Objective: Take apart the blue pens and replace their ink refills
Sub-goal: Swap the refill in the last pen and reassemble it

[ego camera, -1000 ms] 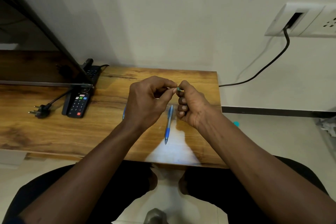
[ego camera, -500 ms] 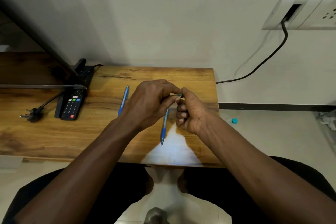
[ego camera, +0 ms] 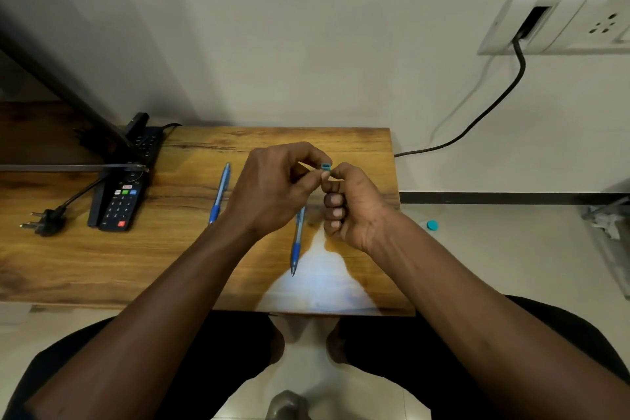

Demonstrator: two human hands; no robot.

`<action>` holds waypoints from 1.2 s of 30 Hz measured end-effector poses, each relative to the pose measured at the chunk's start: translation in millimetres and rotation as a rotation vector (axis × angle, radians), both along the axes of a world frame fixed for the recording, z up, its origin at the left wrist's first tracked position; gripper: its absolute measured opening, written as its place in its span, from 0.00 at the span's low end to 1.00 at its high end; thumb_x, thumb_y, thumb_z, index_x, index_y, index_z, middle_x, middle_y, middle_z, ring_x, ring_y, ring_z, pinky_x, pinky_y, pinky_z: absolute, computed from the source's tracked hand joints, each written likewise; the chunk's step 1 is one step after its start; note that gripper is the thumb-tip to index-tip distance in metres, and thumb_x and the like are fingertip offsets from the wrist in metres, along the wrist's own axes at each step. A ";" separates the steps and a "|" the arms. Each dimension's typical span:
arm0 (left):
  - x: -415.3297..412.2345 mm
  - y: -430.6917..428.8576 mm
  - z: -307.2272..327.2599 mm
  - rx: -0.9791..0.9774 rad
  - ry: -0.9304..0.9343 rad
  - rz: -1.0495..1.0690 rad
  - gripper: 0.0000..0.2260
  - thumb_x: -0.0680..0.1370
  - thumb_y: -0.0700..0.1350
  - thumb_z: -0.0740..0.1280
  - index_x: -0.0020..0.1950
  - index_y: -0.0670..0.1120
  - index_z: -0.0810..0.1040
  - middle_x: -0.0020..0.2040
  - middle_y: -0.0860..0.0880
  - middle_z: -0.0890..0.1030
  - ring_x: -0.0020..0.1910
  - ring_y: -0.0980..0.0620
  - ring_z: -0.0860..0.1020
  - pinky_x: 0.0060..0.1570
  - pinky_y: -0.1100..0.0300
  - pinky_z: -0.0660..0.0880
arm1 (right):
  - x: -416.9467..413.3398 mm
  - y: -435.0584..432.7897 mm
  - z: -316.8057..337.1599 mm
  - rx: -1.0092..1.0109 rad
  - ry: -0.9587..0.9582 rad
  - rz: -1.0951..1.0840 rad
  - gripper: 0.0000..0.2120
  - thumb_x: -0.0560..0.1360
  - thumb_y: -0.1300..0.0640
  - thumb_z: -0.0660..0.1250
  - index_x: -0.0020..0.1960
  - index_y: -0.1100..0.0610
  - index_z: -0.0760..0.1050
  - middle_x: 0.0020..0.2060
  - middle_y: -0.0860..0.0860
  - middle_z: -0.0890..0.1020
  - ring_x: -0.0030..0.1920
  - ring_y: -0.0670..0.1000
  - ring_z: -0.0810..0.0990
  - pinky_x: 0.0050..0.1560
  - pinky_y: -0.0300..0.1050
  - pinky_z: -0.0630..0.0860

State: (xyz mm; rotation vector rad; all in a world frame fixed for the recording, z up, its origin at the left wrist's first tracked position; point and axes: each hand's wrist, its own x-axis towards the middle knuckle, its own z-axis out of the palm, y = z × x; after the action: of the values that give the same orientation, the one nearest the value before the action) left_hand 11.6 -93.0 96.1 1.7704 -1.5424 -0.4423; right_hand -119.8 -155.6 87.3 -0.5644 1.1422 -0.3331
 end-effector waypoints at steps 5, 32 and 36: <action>12.7 1.2 -1.4 -0.049 0.151 0.143 0.06 0.80 0.43 0.74 0.56 0.47 0.85 0.50 0.56 0.86 0.40 0.58 0.86 0.43 0.54 0.85 | -6.1 -3.9 6.5 -0.080 -0.065 -0.092 0.16 0.81 0.65 0.53 0.58 0.62 0.78 0.37 0.54 0.80 0.35 0.49 0.77 0.36 0.42 0.72; 26.2 16.3 -4.5 0.060 0.092 0.139 0.06 0.79 0.49 0.74 0.55 0.55 0.86 0.47 0.59 0.85 0.40 0.58 0.84 0.43 0.48 0.84 | -10.2 -6.5 21.8 -0.491 -0.272 0.047 0.10 0.79 0.66 0.69 0.60 0.64 0.82 0.41 0.55 0.85 0.43 0.51 0.82 0.47 0.41 0.81; 27.5 19.0 -3.0 0.048 0.068 0.137 0.07 0.79 0.49 0.74 0.56 0.54 0.86 0.47 0.58 0.85 0.39 0.59 0.84 0.42 0.54 0.83 | -10.6 -4.9 19.9 -0.620 -0.185 0.027 0.09 0.75 0.66 0.74 0.55 0.62 0.83 0.46 0.59 0.87 0.47 0.55 0.84 0.50 0.45 0.82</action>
State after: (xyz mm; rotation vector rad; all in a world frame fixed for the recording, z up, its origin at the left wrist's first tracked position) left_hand 39.2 -74.0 93.1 1.8653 -1.3642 -0.4695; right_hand -130.3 -160.4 107.2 -1.0664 0.8417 -0.7111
